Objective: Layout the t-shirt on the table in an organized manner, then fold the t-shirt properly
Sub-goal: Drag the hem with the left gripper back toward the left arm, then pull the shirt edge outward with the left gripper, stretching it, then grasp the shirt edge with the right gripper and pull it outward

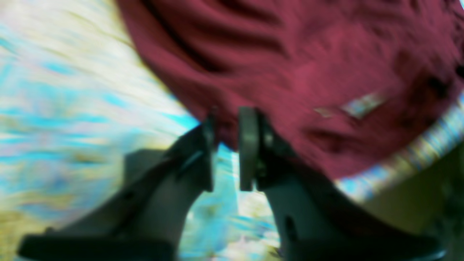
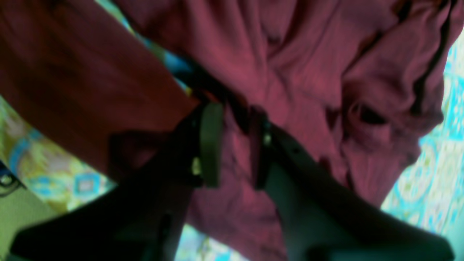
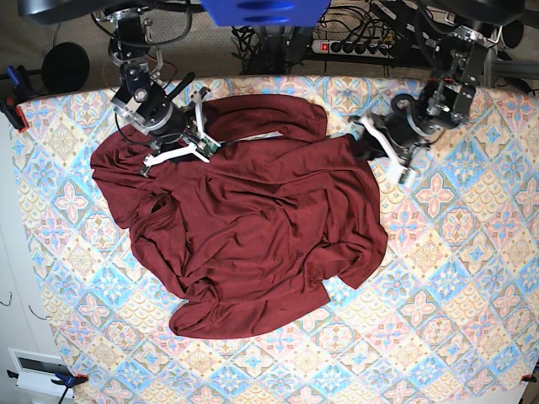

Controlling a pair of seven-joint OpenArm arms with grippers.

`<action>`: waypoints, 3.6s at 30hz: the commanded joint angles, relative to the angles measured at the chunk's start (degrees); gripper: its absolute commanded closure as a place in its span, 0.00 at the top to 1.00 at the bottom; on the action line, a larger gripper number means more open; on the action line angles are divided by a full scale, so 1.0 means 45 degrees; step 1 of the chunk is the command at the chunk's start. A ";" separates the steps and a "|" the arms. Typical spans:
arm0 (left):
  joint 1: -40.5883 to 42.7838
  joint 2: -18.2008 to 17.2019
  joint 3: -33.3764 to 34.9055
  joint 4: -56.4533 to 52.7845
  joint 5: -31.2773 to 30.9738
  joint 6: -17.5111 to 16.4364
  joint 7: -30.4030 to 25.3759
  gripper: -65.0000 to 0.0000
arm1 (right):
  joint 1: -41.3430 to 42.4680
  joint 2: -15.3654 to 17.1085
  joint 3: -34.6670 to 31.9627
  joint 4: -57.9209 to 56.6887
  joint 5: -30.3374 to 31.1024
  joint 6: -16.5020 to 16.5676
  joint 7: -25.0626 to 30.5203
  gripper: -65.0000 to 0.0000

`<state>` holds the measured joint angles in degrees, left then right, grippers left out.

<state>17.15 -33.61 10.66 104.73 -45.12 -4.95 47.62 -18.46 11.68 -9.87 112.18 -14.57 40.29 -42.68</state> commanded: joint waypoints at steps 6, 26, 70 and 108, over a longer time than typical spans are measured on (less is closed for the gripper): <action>0.0419 -0.0161 0.0162 0.0083 -0.0180 -0.0140 -0.0198 0.46 | 0.0107 0.0090 0.0034 0.0282 0.0063 -0.0065 0.0096 0.22; -0.1495 0.1597 0.1901 -0.3395 -0.1176 -0.0238 -0.0198 0.36 | 0.0126 0.0090 0.0171 0.0263 0.0082 -0.0065 0.0175 0.21; 0.0282 -0.3072 -0.3374 -0.3063 -0.0551 -0.0219 -0.0198 0.00 | 0.3232 0.0012 -0.0982 -0.1398 0.0141 -0.0065 0.0116 0.22; 0.0321 -0.2603 -0.3354 -0.3063 -0.0551 -0.0219 -0.0237 0.00 | 0.4385 0.1829 0.2711 -0.6731 -0.0719 -0.0065 0.0077 0.22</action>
<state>19.05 -43.92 -3.73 90.21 -47.40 -5.87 47.35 0.86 19.16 2.04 81.69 -16.53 40.01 -40.21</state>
